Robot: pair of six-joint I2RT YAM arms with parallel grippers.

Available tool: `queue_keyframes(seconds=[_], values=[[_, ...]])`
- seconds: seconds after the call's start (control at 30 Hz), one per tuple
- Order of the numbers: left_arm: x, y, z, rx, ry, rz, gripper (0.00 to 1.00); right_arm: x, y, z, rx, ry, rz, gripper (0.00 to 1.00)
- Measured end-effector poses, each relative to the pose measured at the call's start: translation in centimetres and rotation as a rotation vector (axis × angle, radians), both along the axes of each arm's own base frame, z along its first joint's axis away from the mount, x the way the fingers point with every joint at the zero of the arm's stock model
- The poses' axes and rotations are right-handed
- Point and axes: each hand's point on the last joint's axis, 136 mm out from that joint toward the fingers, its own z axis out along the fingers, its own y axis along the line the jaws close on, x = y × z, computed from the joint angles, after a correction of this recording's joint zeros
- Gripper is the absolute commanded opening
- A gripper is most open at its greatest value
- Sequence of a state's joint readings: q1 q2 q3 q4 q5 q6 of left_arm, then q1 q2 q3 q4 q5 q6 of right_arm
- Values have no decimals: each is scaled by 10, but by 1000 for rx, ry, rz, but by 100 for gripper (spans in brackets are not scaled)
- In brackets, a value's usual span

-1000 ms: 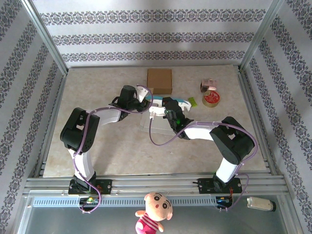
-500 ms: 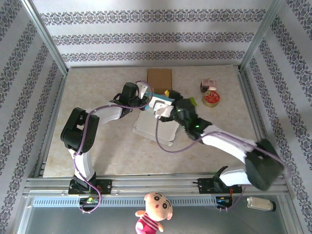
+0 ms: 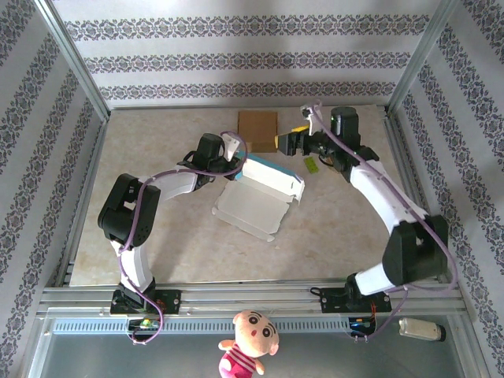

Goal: Fold the paper box

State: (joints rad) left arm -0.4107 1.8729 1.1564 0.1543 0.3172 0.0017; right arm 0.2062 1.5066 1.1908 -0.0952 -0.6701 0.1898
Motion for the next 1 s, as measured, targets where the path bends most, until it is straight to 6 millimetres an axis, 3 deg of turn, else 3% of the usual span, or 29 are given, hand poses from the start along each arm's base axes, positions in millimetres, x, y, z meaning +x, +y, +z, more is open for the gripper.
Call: queue_keyframes(seconds=[0.1,0.2,0.3,0.43,0.67,1.0], values=[[-2,-3,0,-7,1,-22,35,3,2,-42,11,192,-5,77],[-3,-4,-2,-7,8,-30,34,-4,9,-77,-8,327,7,76],[-2,-4,-12,6,32,-31,31,-11,14,-96,-28,398,17,75],[-4,-4,-26,21,71,-30,25,-16,16,-102,-43,428,26,72],[-4,-3,-26,24,71,-29,13,-21,20,-115,-80,455,55,68],[-2,-3,-26,29,37,-35,2,-27,36,-107,-60,449,96,69]])
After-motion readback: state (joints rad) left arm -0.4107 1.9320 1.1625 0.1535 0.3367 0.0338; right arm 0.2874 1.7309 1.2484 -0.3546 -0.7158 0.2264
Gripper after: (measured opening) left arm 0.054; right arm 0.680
